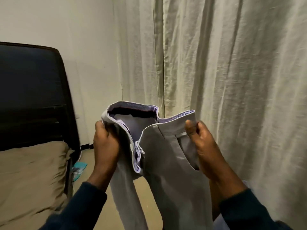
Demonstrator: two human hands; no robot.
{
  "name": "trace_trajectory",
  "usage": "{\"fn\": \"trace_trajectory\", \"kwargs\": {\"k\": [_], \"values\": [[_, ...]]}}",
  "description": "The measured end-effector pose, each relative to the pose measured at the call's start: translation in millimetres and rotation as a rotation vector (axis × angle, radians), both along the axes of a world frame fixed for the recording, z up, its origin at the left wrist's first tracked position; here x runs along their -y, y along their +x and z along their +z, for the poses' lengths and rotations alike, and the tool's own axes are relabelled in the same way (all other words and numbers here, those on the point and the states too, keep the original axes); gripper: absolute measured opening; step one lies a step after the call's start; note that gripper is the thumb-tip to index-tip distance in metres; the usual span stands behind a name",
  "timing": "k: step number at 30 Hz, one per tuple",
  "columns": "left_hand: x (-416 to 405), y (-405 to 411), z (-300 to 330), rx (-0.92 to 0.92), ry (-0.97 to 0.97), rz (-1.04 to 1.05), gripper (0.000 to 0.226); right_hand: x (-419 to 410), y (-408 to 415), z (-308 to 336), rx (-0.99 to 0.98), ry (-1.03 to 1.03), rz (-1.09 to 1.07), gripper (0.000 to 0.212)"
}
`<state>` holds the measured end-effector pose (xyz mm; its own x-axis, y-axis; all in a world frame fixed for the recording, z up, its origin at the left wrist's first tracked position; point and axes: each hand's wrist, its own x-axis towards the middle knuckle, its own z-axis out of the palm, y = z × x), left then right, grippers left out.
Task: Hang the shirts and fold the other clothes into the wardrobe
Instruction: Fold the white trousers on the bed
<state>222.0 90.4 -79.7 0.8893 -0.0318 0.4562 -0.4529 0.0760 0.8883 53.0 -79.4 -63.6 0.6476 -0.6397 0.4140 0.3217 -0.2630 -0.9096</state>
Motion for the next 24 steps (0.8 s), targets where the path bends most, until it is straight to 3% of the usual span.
{"fn": "trace_trajectory", "kwargs": {"k": [2,4,6,7,10,11,13,14,17,20,22,24], "values": [[-13.1,28.7,6.5,0.033,-0.074,0.005,0.014,3.3,6.5,7.7,0.132,-0.025,0.041,0.028],[-28.5,64.7,16.8,0.162,-0.045,0.046,0.015,13.2,17.4,19.4,0.311,0.059,0.163,0.034],[-42.4,100.2,14.7,0.266,0.111,0.099,0.011,13.1,41.7,18.9,0.251,0.060,0.242,0.043],[-51.3,118.2,7.3,0.292,0.197,0.157,0.013,6.4,65.0,17.6,0.125,-0.110,0.122,0.038],[-69.9,154.2,-15.3,0.284,0.266,0.341,0.020,2.8,145.2,-1.2,-0.116,-0.311,-0.215,0.016],[-66.7,152.3,-19.8,0.210,0.257,0.353,0.017,0.0,153.2,3.6,-0.112,-0.195,-0.309,0.016],[-85.9,180.4,-33.9,0.010,0.292,0.416,0.015,-29.3,200.1,-3.5,-0.174,-0.280,-0.534,0.011],[-86.0,186.6,-37.7,-0.065,0.273,0.394,0.014,-33.0,204.1,-4.8,-0.224,-0.295,-0.606,0.023],[-105.5,219.7,-49.9,-0.392,0.018,0.216,0.018,-68.3,266.0,-18.9,-0.253,-0.119,-0.565,0.034],[-135.7,247.2,-53.1,-0.682,-0.374,0.020,0.028,-104.9,322.8,-33.6,-0.126,0.247,-0.222,0.009],[-154.9,256.8,-47.7,-0.661,-0.514,-0.027,0.029,-124.4,349.1,-29.4,-0.098,0.352,-0.049,0.014],[-171.4,268.5,-44.1,-0.501,-0.649,0.086,0.030,-139.9,374.2,-21.8,0.038,0.405,0.057,0.021]]}}
